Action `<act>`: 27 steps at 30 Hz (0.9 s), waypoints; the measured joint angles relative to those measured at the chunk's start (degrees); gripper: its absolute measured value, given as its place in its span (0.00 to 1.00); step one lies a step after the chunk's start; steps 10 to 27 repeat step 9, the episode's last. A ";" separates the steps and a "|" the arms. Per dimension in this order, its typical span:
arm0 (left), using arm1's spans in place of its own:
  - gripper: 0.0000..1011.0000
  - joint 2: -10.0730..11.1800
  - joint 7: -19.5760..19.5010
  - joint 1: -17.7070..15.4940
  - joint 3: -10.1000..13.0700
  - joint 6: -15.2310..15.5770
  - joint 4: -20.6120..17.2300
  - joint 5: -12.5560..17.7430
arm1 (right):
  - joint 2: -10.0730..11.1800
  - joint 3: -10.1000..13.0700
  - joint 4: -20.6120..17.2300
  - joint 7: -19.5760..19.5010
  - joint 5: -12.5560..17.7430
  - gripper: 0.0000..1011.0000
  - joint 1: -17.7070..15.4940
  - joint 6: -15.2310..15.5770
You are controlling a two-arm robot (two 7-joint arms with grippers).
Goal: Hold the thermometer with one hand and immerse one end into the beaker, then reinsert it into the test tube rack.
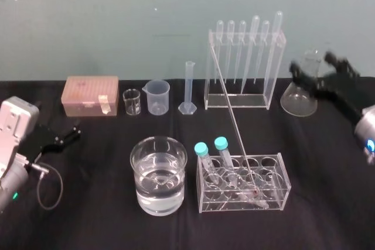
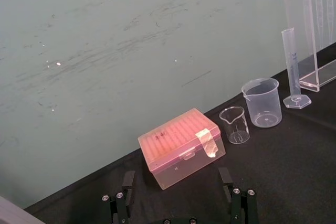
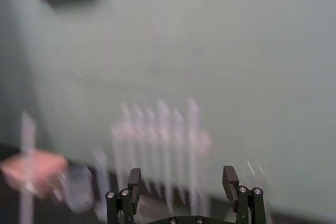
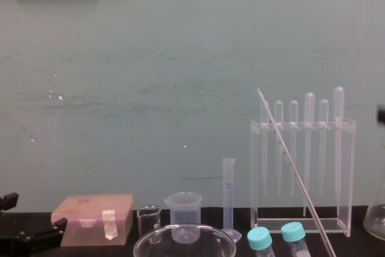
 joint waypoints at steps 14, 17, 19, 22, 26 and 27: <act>1.00 0.00 0.00 0.00 0.00 0.00 0.00 0.00 | -1.70 -2.63 5.64 -4.79 -4.93 0.99 -3.36 5.70; 1.00 0.00 0.00 0.00 0.00 0.00 0.00 0.00 | -1.70 -2.63 5.64 -4.79 -4.93 0.99 -3.36 5.70; 1.00 0.00 0.00 0.00 0.00 0.00 0.00 0.00 | -1.70 -2.63 5.64 -4.79 -4.93 0.99 -3.36 5.70; 1.00 0.00 0.00 0.00 0.00 0.00 0.00 0.00 | -1.70 -2.63 5.64 -4.79 -4.93 0.99 -3.36 5.70; 1.00 0.00 0.00 0.00 0.00 0.00 0.00 0.00 | -1.70 -2.63 5.64 -4.79 -4.93 0.99 -3.36 5.70; 1.00 0.00 0.00 0.00 0.00 0.00 0.00 0.00 | -1.70 -2.63 5.64 -4.79 -4.93 0.99 -3.36 5.70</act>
